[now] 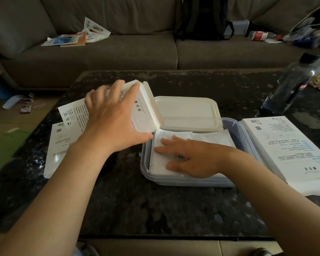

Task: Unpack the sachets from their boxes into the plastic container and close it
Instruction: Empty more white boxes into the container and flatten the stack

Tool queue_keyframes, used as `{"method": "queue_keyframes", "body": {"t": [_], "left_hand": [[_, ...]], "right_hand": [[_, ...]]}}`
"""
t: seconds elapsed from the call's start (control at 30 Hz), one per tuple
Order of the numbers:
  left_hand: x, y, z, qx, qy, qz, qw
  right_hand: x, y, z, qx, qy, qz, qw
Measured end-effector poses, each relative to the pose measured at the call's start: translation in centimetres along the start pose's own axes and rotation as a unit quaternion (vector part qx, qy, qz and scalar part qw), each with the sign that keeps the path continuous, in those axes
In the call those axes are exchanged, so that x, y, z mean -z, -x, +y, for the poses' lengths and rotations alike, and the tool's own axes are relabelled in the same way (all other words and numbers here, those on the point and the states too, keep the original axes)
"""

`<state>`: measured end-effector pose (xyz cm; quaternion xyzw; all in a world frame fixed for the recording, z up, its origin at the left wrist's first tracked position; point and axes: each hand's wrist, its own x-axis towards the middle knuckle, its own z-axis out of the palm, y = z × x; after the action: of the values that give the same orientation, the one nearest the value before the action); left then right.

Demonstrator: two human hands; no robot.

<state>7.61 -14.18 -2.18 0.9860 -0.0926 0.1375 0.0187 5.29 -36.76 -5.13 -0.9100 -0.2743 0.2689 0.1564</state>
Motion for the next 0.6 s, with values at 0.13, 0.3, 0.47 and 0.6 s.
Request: {"method": "queue_keyframes", "body": {"t": [0.13, 0.3, 0.47, 0.6], "left_hand": [[0.0, 0.1, 0.2, 0.003, 0.001, 0.0, 1.0], [0.1, 0.1, 0.3, 0.0, 0.008, -0.001, 1.0], [0.2, 0.1, 0.0, 0.005, 0.009, -0.006, 1.0], [0.3, 0.1, 0.0, 0.004, 0.015, -0.011, 1.0]], "right_hand": [[-0.1, -0.2, -0.2, 0.001, 0.002, -0.001, 1.0], [0.0, -0.3, 0.0, -0.027, -0.009, 0.049, 0.998], [-0.5, -1.0, 0.4, -0.038, 0.055, 0.039, 0.997], [-0.9, -1.5, 0.7, -0.036, 0.088, 0.02, 0.995]]}}
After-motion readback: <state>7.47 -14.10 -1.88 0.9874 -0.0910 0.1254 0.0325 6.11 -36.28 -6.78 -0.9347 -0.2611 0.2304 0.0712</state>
